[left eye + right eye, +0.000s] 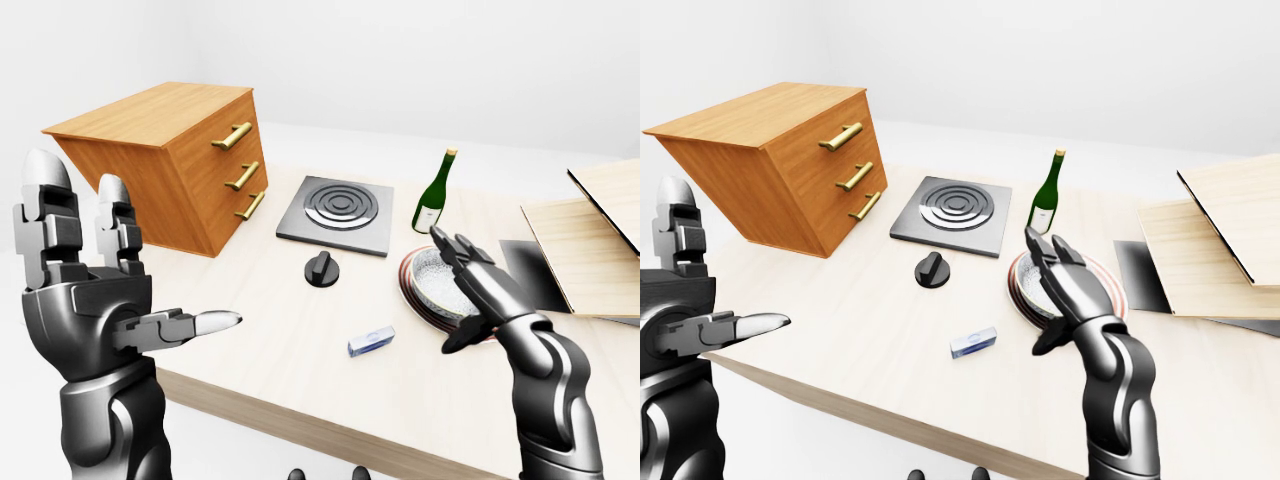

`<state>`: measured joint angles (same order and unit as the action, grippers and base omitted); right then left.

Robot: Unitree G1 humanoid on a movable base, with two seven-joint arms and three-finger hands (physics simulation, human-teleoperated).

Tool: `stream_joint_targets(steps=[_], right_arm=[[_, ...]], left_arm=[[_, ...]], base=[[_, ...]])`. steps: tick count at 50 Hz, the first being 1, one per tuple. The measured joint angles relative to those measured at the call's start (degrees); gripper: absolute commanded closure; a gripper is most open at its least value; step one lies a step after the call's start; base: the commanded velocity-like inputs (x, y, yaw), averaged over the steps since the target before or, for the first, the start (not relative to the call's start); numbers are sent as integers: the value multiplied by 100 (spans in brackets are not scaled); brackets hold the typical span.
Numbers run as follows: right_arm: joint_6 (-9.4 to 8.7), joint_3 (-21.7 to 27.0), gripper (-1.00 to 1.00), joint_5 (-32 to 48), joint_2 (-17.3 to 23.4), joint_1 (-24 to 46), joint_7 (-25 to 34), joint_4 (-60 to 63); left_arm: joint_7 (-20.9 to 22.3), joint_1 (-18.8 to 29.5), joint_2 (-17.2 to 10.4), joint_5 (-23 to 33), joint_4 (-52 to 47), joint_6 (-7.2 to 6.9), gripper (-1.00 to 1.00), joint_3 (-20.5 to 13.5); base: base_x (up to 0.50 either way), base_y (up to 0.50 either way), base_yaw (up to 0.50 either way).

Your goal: Pick up the akita bowl and put it on the plate.

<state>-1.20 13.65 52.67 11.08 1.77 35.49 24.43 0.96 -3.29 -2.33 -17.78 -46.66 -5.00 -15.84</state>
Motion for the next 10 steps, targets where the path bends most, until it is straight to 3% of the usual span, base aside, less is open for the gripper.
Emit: stream_joint_targets(steps=[7,10], right_arm=[[-347,-19,-100,-668,-90,-55,186,-15],[-380,-33,-100,-1089,-172,-44,244,-85]], left_arm=[[0,-4,3,7,-1,0,-100,3],[0,-2,1,5,1,0,-100,-2]], base=[[0,0,0],[0,0,0]])
